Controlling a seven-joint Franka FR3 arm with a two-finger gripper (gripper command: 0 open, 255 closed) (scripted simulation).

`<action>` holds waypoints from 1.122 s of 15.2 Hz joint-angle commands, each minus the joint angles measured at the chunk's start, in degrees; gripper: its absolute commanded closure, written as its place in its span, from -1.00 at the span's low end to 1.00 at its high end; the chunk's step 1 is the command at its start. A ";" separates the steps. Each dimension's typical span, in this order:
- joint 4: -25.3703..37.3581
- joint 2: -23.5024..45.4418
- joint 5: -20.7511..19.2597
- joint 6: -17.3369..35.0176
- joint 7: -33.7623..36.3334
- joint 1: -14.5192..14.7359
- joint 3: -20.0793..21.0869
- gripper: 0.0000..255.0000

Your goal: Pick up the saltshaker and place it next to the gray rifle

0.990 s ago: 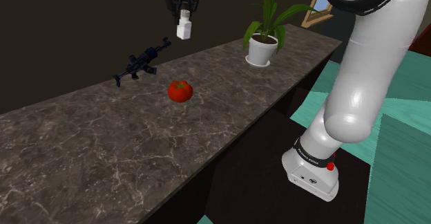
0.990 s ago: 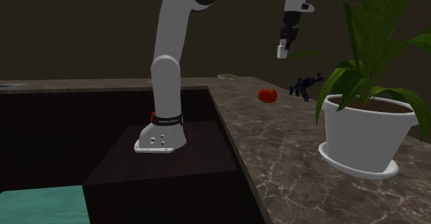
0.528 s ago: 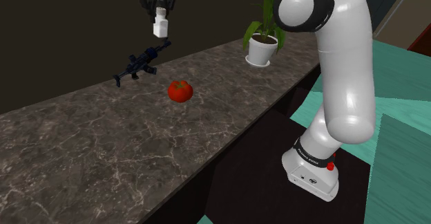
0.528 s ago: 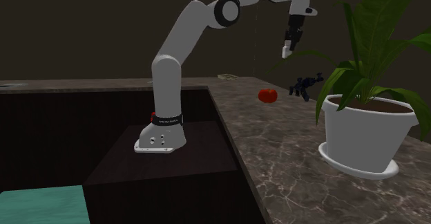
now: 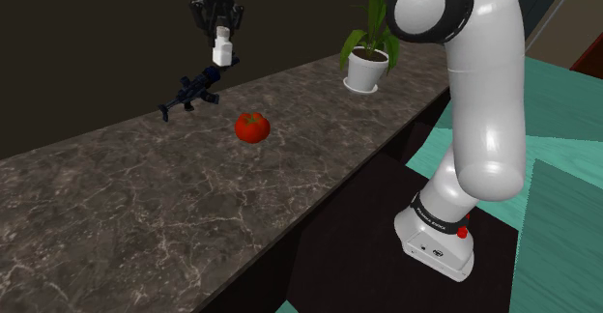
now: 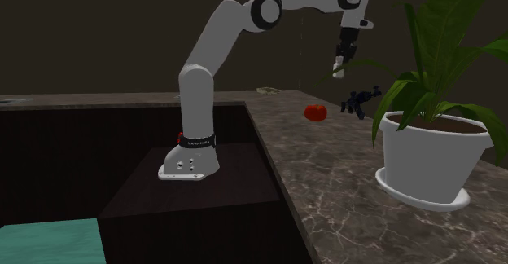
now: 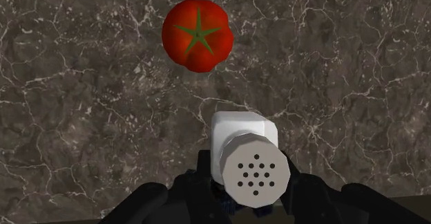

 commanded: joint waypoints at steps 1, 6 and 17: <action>-3.51 -1.18 0.07 2.36 -0.26 -0.08 -0.02 1.00; -9.38 -2.43 0.17 6.95 -0.76 -0.16 -0.06 1.00; -18.85 -3.07 0.33 15.74 -1.70 -0.22 -0.12 1.00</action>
